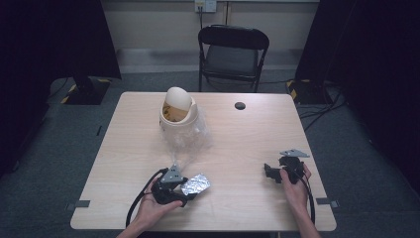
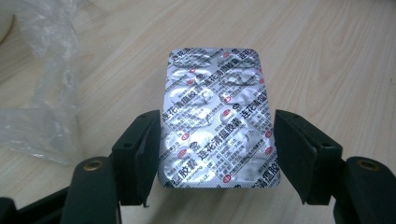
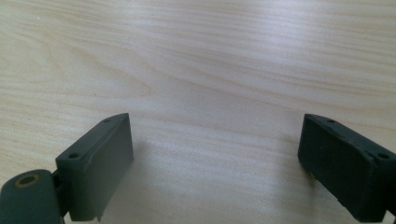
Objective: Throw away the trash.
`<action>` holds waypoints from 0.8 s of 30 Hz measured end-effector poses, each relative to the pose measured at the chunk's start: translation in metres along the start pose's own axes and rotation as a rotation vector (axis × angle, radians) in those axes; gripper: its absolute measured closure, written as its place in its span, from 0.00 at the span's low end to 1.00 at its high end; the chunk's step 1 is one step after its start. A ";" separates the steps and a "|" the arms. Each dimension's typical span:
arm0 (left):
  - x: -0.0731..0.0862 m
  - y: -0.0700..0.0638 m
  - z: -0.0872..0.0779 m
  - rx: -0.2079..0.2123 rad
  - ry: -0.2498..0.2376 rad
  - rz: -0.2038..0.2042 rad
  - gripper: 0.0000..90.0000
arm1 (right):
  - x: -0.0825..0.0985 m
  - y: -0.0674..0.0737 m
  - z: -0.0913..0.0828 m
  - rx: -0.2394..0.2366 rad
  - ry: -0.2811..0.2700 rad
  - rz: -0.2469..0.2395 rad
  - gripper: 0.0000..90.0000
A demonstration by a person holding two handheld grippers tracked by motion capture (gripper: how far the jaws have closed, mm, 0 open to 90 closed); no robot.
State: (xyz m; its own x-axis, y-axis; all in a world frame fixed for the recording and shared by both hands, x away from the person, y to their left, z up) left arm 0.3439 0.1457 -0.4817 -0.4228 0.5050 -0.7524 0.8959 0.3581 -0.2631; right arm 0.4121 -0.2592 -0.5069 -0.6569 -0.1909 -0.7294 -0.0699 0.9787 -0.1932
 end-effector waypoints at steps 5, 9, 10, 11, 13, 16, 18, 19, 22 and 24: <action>-0.002 0.005 -0.008 -0.010 -0.021 -0.002 0.38 | 0.000 0.000 0.000 0.000 0.000 0.000 0.10; -0.004 0.009 -0.015 -0.018 -0.048 -0.008 0.38 | 0.000 0.000 0.000 0.000 0.000 0.000 0.10; -0.005 0.009 -0.017 -0.021 -0.049 -0.010 0.38 | 0.000 0.000 0.000 0.000 0.000 0.000 0.10; -0.005 0.010 -0.019 -0.028 -0.048 -0.006 0.38 | 0.000 0.000 0.000 0.000 0.000 0.000 0.10; -0.006 0.011 -0.022 -0.031 -0.061 -0.010 0.38 | 0.000 0.000 0.000 0.000 0.000 0.000 0.10; -0.007 0.011 -0.025 -0.038 -0.063 -0.006 0.38 | 0.000 0.000 0.000 0.000 0.000 0.000 0.10; -0.008 0.012 -0.030 -0.040 -0.083 -0.004 0.38 | 0.000 0.000 0.000 0.001 -0.002 0.000 0.10; -0.009 0.013 -0.033 -0.053 -0.080 0.006 0.38 | 0.000 0.000 0.000 0.001 -0.001 0.001 0.10; -0.010 0.015 -0.038 -0.057 -0.098 -0.005 0.38 | 0.000 0.000 0.000 0.001 -0.001 0.001 0.10; -0.011 0.016 -0.043 -0.064 -0.103 0.004 0.38 | 0.000 0.000 0.000 0.001 -0.002 0.000 0.10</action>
State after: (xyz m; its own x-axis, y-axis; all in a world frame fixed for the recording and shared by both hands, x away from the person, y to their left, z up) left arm 0.3568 0.1791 -0.4517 -0.3998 0.4248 -0.8122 0.8857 0.4073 -0.2229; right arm 0.4121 -0.2591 -0.5070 -0.6557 -0.1907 -0.7305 -0.0686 0.9786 -0.1939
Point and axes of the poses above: each handheld gripper's, and its own axes: z roughly forward along the jaws, x roughly out of its underside, y roughly to its left, the point moved 1 cm from there along z, roughly forward along the jaws, and after that the axes turned 15 degrees about x, right-handed, at the moved point
